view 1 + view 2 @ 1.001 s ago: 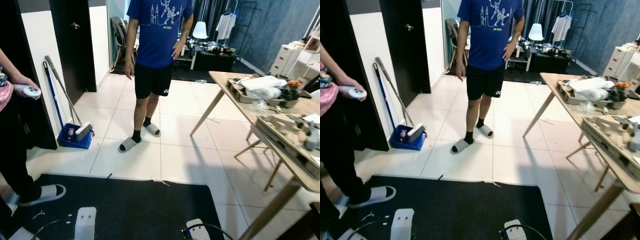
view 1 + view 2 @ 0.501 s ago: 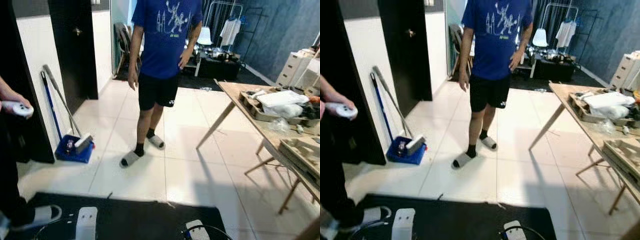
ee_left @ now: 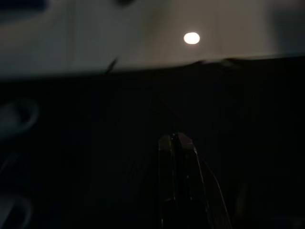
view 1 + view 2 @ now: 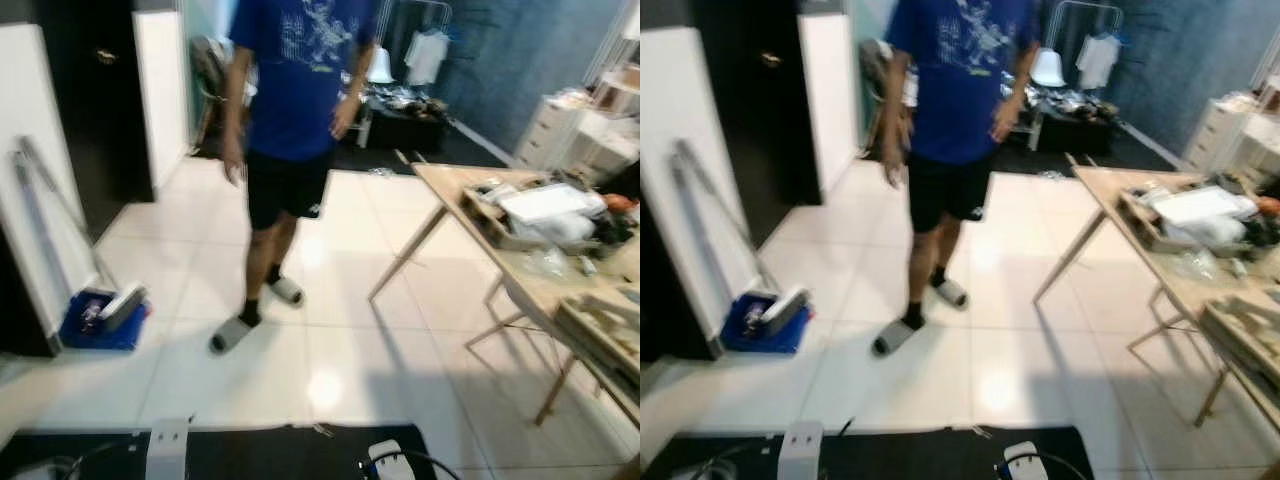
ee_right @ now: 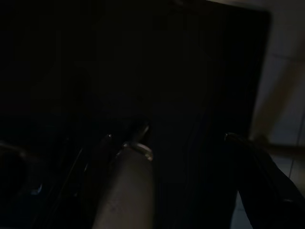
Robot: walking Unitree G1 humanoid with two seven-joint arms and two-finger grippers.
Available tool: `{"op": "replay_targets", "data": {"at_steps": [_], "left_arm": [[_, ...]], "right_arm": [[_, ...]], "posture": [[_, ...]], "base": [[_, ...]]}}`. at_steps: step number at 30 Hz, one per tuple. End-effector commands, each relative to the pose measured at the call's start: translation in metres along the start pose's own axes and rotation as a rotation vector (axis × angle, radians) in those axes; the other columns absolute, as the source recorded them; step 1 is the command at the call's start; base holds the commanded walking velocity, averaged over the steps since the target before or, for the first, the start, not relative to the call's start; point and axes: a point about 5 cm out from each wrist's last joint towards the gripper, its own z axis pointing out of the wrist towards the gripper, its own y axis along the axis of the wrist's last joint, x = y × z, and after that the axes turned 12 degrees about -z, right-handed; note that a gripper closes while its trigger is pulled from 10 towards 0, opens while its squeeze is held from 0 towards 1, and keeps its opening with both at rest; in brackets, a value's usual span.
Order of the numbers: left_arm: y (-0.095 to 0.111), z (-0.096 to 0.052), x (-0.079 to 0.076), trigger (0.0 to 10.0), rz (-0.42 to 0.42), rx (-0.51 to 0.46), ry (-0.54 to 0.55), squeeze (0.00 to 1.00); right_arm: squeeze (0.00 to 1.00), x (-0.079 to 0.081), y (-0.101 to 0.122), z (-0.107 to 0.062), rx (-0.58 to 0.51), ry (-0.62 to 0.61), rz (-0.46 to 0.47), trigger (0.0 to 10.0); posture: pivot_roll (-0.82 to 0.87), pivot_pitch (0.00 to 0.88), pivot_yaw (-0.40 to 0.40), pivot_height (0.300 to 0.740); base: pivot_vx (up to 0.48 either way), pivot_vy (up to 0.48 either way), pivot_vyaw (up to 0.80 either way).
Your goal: Picking trash to rubbish bin
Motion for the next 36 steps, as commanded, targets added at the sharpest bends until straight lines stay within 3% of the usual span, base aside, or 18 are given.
{"op": "replay_targets", "data": {"at_steps": [1,32,36], "left_arm": [[-0.002,0.000,-0.004,10.0,0.002,0.006,-0.012,0.00],[-0.001,0.000,-0.004,10.0,0.005,0.001,-0.021,0.00],[-0.001,0.000,-0.005,10.0,0.010,0.007,-0.031,0.00]], "right_arm": [[0.00,-0.006,-0.005,-0.001,0.014,-0.019,0.012,10.0],[0.00,-0.008,-0.014,-0.003,0.026,-0.041,0.049,10.0],[0.00,-0.008,-0.016,-0.004,0.034,-0.047,0.050,10.0]], "posture": [[0.05,0.030,-0.068,0.740],[0.05,0.035,-0.059,0.740],[0.05,0.036,-0.059,0.740]], "base": [[0.416,0.000,-0.80],[0.409,0.000,-0.80],[0.000,0.000,0.00]]}}
